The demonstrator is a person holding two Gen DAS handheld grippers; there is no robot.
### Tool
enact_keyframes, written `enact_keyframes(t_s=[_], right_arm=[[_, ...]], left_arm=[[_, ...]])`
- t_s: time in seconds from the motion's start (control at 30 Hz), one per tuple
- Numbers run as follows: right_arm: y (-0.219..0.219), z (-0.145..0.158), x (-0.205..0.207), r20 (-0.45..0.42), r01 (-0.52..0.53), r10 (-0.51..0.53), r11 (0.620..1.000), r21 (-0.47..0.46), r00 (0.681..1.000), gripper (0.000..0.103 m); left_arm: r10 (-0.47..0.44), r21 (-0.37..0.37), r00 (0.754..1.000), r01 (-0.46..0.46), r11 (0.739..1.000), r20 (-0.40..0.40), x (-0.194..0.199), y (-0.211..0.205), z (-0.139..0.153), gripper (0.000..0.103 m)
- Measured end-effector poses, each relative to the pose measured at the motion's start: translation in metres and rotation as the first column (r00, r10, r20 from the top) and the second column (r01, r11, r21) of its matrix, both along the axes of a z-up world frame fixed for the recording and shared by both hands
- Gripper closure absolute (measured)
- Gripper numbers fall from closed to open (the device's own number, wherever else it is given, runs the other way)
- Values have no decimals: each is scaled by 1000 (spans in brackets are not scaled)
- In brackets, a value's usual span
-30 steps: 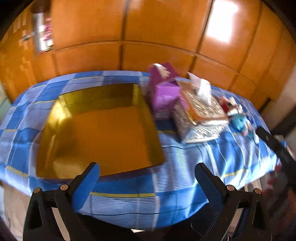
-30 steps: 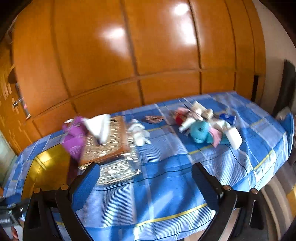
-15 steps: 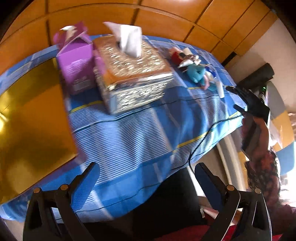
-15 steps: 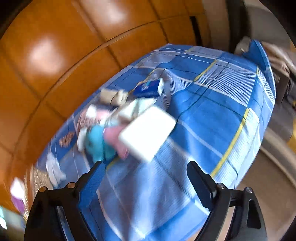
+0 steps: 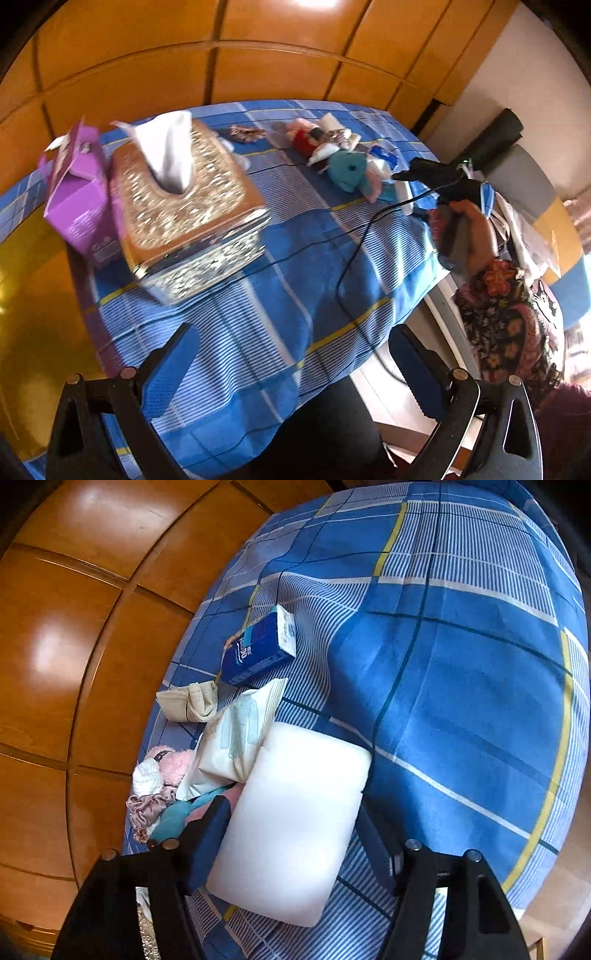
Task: Organize soft objects
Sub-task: 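Grasp the white wipes pack with the right tool while the left tool approaches the teal bear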
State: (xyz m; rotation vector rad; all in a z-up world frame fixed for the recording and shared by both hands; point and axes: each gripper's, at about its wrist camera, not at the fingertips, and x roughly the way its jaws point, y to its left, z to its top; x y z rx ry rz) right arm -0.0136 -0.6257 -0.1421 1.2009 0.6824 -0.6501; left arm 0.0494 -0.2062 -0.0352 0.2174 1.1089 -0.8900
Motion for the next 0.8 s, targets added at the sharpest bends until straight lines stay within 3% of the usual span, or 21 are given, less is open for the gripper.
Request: enact_keyframes(t_s=[0.23,0.5,0.57,0.8], right_arm=[[3,0,0,-2,-66,66,991,-113,998,43],[14,1,-18,94,7,24,948,-319,995,43],[16,-4,-16,104,2,38,934,-357,994,43],[23,-15,-10,115,-10,66,902,-431,991,43]], left_arm=[[33,-17,999,-32,999,44,18,-32,13,0],[108,-27,994,-108,994,7,40,-93,8,0],[77,-43,997,-76,996,28,39,-117,5,0],[-23,35,997,21,999,72,55,-206,-24,0]])
